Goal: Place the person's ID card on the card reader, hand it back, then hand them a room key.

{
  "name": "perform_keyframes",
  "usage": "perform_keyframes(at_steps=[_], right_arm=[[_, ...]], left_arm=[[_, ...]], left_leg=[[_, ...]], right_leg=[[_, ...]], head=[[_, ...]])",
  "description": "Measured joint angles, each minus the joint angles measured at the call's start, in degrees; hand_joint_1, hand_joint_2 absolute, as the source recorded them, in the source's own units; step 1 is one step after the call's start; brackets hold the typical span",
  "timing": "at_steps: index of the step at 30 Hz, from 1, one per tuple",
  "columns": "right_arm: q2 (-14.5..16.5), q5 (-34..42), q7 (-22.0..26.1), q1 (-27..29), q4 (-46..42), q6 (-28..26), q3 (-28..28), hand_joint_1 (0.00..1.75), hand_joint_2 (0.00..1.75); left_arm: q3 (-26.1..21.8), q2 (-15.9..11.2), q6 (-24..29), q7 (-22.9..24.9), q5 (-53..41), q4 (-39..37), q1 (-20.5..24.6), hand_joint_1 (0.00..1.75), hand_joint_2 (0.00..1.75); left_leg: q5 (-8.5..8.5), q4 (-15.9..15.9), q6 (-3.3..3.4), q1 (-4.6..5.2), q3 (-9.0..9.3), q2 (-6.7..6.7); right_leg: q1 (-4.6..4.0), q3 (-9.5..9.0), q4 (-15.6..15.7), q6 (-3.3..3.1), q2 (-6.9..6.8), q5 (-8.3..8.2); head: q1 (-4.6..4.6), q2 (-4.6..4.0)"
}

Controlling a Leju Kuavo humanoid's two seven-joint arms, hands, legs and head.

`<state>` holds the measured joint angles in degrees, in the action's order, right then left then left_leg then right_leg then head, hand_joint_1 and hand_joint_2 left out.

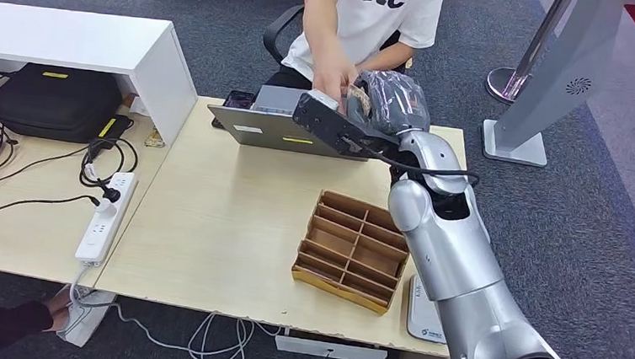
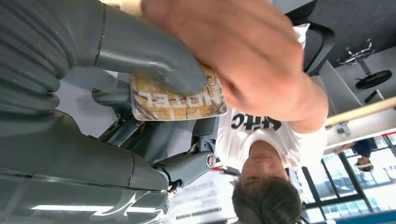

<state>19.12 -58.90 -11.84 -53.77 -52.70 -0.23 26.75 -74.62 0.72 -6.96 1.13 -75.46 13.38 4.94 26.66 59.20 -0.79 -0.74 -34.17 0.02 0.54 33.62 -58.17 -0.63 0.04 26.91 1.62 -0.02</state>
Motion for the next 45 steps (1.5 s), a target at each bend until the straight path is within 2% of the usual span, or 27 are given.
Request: perform_keyframes(at_steps=[8,23,24,27,28,33,35,38,40,42,45], right_arm=[[0.75,1.83,-0.76,-2.45,4.91,-1.48,1.13,1.75,1.75],[0.93,2.45,-0.72,-3.55,7.2,-1.71,1.6,1.75,1.75],[0.95,2.86,-0.67,-3.56,7.27,-1.79,1.6,1.46,1.75],[0.97,4.76,-0.18,-3.52,7.38,-2.19,1.6,0.15,1.75],[0.98,5.85,0.12,-3.49,7.39,-2.47,1.6,0.0,1.75],[0.97,13.37,2.8,-3.02,7.38,-3.95,0.93,0.0,1.75],[0.55,19.53,4.93,-2.56,7.58,-5.18,-1.02,0.0,1.75],[-1.81,28.76,11.52,-1.9,9.62,-6.5,-8.46,0.0,1.75],[-3.97,30.09,15.49,-1.67,11.84,-6.3,-14.36,0.0,1.75],[-5.47,29.7,17.05,-1.27,13.41,-6.2,-18.85,0.0,1.75],[-6.21,28.52,17.14,-0.7,14.64,-6.12,-22.77,0.0,1.75]], left_arm=[[0.65,-0.02,-0.05,-0.22,-0.21,0.0,0.12,0.0,1.75],[0.84,-0.05,-0.12,-0.27,-0.24,0.0,0.14,0.0,1.75],[0.84,-0.05,-0.17,-0.27,-0.26,0.0,0.14,0.0,1.75],[0.86,-0.04,-0.29,-0.27,-0.35,0.0,0.14,0.0,1.75],[0.86,-0.04,-0.3,-0.29,-0.36,0.0,0.14,0.0,1.75],[0.86,-0.08,-0.39,-0.46,-0.37,0.0,0.15,0.0,1.75],[0.87,-0.14,-0.47,-0.34,-0.35,0.0,0.16,0.0,1.75],[0.86,-0.23,-0.55,0.13,-0.26,0.0,0.14,0.0,1.75],[0.86,-0.31,-0.58,0.38,-0.22,0.0,-0.04,0.0,1.75],[0.86,-0.5,-0.57,0.52,-0.21,0.0,-0.34,0.0,1.75],[0.86,-0.78,-0.49,0.54,-0.17,0.0,-0.23,0.0,1.75]], left_leg=[[0.0,0.0,0.0,0.0,-0.01,-0.02],[0.01,0.0,0.0,0.0,-0.04,-0.05],[0.01,0.0,0.0,0.0,-0.04,-0.05],[0.01,0.0,0.0,0.0,-0.04,-0.04],[0.01,0.0,0.0,0.0,-0.04,-0.04],[0.01,0.01,0.0,0.0,-0.02,-0.02],[0.01,0.02,0.0,0.0,-0.01,-0.02],[-0.03,0.03,0.05,0.0,-0.01,-0.29],[-0.08,0.04,0.12,0.03,-0.06,-0.54],[-0.09,0.04,0.14,0.09,-0.09,-0.4],[-0.07,0.05,0.15,0.12,-0.08,0.02]], right_leg=[[0.0,0.01,0.0,-0.01,-0.03,0.0],[0.0,0.01,0.02,0.0,-0.06,0.01],[0.0,0.01,0.02,0.0,-0.06,0.01],[0.0,0.03,0.02,0.0,-0.06,0.01],[0.0,0.03,0.02,0.0,-0.05,0.01],[0.0,0.07,0.03,0.0,-0.04,0.01],[0.0,0.1,0.04,0.0,-0.04,0.01],[0.0,-0.05,0.06,0.01,-0.33,0.01],[0.0,-0.14,0.07,0.03,-0.59,0.0],[0.03,-0.08,0.07,0.08,-0.45,-0.07],[0.1,0.09,0.07,0.14,-0.02,-0.19]], head=[[0.01,0.01],[0.01,0.01],[0.01,0.01],[0.01,0.02],[0.01,0.02],[0.01,0.0],[0.03,0.01],[0.02,0.01],[-0.05,0.01],[-0.04,0.02],[0.01,0.02]])
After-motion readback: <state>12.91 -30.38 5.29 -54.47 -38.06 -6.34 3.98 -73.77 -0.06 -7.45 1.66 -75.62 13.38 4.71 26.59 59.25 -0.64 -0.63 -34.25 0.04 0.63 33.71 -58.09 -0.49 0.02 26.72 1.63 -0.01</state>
